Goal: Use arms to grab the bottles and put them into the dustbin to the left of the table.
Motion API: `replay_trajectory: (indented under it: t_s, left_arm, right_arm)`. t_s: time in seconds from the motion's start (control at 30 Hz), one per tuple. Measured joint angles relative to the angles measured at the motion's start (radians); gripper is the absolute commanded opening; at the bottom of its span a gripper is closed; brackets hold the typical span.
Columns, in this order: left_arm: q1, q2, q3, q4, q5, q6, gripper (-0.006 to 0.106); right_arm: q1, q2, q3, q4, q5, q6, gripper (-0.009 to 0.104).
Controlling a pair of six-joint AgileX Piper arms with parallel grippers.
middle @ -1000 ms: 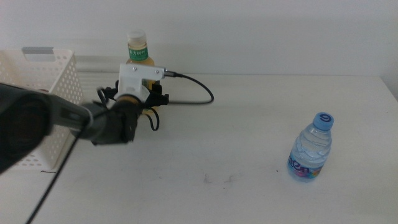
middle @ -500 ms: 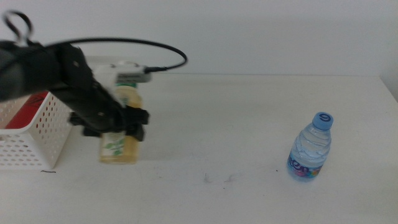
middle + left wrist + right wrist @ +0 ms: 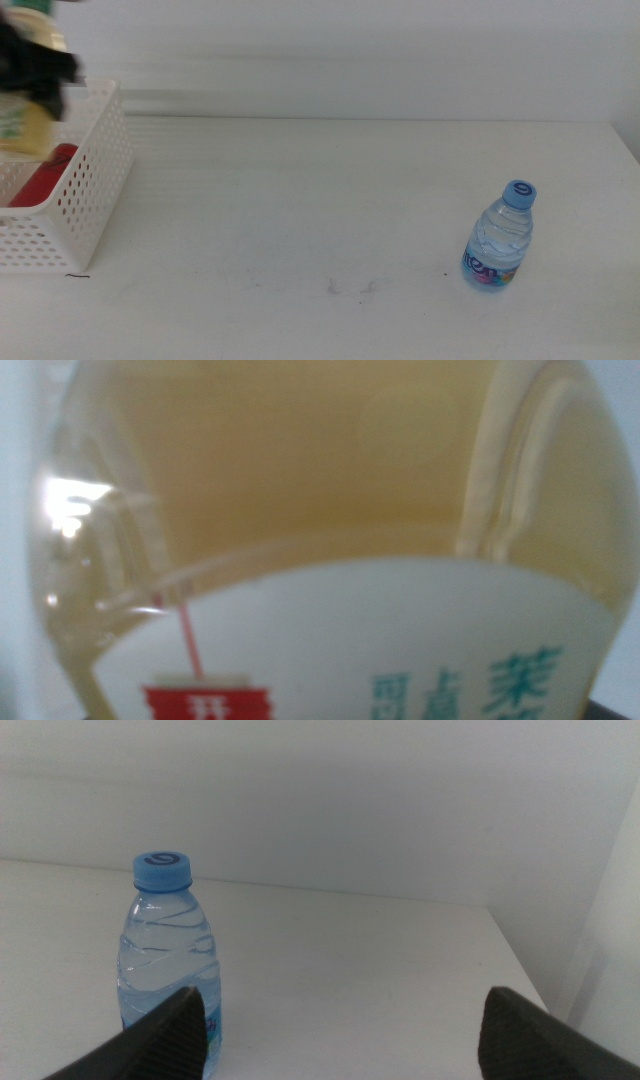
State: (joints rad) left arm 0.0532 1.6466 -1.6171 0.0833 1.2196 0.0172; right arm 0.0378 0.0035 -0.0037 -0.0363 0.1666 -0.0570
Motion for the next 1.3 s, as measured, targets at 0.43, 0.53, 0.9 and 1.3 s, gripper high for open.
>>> replay_trajectory:
  t_s: [0.43, 0.53, 0.9, 1.3]
  left_arm:
    - [0.134, 0.258, -0.007, -0.034, -0.072, 0.109, 0.023]
    - [0.134, 0.299, -0.007, -0.036, -0.086, 0.115, 0.051]
    - [0.135, 0.263, -0.011, -0.030, -0.110, 0.106, 0.094]
    - [0.012, -0.218, -0.002, -0.328, -0.010, 0.257, 0.094]
  right_arm:
    - [0.000, 0.000, 0.000, 0.000, 0.000, 0.000, 0.082]
    - [0.000, 0.000, 0.000, 0.000, 0.000, 0.000, 0.082]
    - [0.000, 0.000, 0.000, 0.000, 0.000, 0.000, 0.082]
    - [0.000, 0.000, 0.000, 0.000, 0.000, 0.000, 0.082]
